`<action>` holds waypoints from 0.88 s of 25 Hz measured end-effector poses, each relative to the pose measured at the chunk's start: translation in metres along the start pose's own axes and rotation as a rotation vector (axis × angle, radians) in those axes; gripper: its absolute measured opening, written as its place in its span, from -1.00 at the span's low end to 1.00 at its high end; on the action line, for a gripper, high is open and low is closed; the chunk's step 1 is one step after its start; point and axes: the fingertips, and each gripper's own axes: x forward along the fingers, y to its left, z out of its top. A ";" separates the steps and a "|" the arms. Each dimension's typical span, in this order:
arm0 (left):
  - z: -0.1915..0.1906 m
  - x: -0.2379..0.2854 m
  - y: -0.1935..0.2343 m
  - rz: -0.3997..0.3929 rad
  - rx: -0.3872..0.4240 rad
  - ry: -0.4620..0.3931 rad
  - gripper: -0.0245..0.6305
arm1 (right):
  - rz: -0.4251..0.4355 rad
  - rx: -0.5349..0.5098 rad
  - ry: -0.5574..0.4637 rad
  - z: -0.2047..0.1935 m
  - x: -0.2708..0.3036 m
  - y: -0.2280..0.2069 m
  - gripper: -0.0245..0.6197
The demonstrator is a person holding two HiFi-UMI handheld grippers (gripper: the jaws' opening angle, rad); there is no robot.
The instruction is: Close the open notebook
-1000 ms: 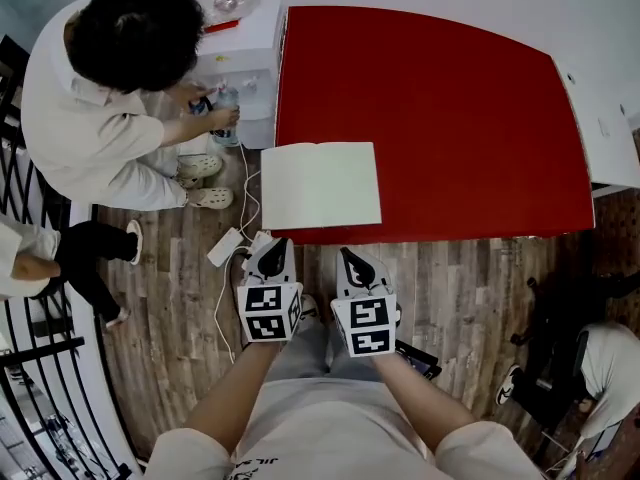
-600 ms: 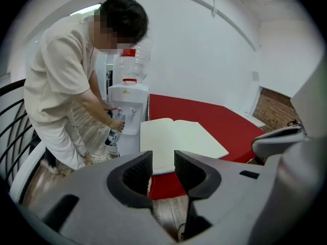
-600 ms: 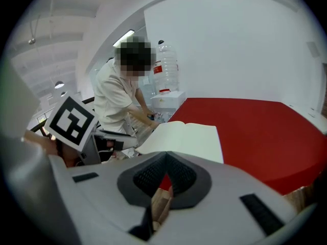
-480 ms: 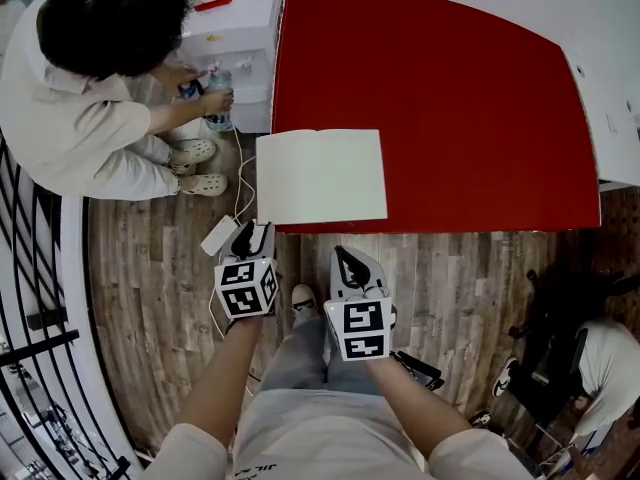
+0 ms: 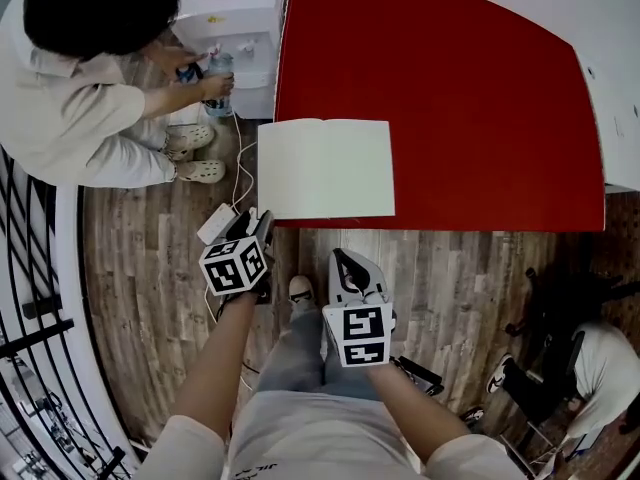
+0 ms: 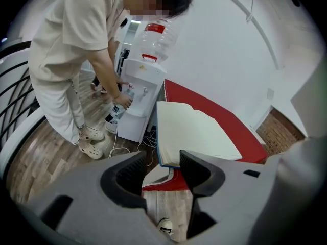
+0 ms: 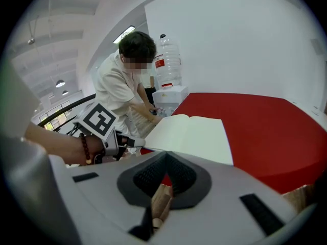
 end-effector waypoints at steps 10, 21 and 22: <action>-0.002 0.007 -0.003 -0.068 -0.069 0.026 -0.57 | -0.008 0.000 0.009 -0.004 0.008 0.000 -0.90; 0.007 -0.002 -0.002 -0.013 0.002 0.007 -0.83 | -0.009 0.004 0.003 -0.002 0.007 0.005 -0.90; 0.009 -0.003 -0.003 -0.007 0.017 0.005 -0.83 | -0.010 0.005 0.003 -0.002 0.007 0.005 -0.90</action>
